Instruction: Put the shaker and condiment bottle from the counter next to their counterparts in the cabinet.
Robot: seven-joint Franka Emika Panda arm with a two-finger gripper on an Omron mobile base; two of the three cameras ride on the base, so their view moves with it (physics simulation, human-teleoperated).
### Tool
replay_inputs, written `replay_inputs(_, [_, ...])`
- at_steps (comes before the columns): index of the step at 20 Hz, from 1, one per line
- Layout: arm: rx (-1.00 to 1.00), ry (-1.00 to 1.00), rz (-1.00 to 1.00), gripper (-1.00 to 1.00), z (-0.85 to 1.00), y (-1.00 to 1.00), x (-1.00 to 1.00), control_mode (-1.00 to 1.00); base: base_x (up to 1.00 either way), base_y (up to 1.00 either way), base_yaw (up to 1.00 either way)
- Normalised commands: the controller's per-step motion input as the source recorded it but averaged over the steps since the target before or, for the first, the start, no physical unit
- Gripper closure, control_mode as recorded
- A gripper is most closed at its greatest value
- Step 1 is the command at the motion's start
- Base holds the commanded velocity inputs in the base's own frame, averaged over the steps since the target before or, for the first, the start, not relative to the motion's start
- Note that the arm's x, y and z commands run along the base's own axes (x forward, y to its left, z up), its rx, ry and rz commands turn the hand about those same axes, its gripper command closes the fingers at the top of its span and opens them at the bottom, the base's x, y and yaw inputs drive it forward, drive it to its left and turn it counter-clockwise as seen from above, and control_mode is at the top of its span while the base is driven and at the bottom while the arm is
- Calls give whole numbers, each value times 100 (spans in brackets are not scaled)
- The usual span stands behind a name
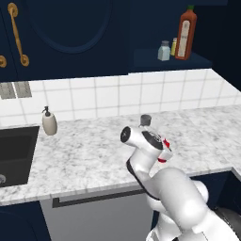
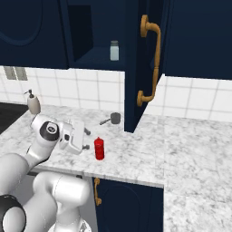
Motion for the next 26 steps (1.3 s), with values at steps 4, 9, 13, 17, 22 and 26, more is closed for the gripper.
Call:
replay_inputs(4, [0,0,-3,-100,-21,-10,12,-100,0,0,0])
replay_inputs(9, [1,0,-4,-100,-28,-11,0,-100,0,0,0])
replay_inputs(13, [3,0,-4,-100,-33,-13,3,-100,0,0,0])
replay_inputs(17, [1,0,-3,-100,-25,-18,16,-100,0,0,0])
replay_inputs(22, [1,0,0,-100,-10,-9,15,-100,0,0,0])
replay_inputs(26, [0,0,0,-100,0,9,1,-100,0,0,0])
